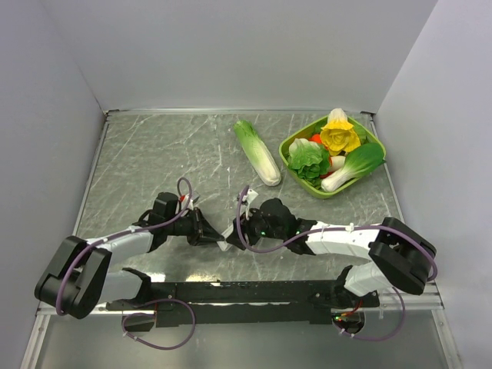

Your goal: Unload the batteries from the remote control

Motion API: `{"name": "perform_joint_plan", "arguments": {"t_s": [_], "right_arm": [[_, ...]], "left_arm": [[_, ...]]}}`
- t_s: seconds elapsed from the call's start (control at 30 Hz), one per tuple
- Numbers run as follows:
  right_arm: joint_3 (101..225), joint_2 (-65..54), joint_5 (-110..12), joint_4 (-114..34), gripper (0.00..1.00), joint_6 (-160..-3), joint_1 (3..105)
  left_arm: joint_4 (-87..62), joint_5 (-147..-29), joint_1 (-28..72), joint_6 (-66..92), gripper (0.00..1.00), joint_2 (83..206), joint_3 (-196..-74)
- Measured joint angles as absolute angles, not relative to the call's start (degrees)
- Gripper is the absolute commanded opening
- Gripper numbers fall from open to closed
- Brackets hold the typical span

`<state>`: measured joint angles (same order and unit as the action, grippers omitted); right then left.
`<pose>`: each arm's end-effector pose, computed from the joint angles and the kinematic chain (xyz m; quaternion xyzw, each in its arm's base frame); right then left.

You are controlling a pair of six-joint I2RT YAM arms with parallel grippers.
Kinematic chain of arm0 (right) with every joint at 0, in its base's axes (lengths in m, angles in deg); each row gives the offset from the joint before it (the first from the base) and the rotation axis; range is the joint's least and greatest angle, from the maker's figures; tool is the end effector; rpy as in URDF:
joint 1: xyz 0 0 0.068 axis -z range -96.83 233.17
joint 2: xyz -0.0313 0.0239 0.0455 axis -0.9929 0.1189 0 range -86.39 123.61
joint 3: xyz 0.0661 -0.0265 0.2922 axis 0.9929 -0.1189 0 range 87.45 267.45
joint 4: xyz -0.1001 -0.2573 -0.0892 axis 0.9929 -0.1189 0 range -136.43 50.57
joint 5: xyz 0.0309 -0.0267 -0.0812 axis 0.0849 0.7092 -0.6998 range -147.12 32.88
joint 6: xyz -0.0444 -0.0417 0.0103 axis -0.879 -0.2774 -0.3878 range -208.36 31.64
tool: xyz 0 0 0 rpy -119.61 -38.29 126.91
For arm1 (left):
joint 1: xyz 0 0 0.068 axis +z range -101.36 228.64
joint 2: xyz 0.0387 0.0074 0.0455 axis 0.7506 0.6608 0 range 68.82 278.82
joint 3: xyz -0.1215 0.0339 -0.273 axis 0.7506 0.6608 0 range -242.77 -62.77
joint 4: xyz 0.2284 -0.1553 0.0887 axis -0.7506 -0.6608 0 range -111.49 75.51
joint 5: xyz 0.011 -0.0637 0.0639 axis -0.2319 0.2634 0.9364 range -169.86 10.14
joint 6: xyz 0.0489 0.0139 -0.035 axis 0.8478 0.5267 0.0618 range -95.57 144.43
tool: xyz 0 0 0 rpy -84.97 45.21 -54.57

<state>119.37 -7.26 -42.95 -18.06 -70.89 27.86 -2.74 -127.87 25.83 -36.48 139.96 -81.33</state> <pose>0.1631 0.2558 0.1877 -0.3346 0.7742 0.3968 0.3622 0.1894 -0.1171 0.1396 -0.1111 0.8405 -0.5291 0.0362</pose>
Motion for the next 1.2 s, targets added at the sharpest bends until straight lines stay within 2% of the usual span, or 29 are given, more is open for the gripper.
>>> {"name": "perform_joint_plan", "arguments": {"t_s": [0.43, 1.2], "right_arm": [[119.3, -5.5, -45.1, -15.4, 0.58, -69.7, 26.4], [115.7, -5.4, -47.0, -9.6, 0.58, -68.6, 25.2]], "left_arm": [[-1.8, -127.6, 26.0, -37.0, 0.01, 139.4, -80.7], [-1.5, -127.5, 26.1, -38.5, 0.01, 138.6, -80.0]]}}
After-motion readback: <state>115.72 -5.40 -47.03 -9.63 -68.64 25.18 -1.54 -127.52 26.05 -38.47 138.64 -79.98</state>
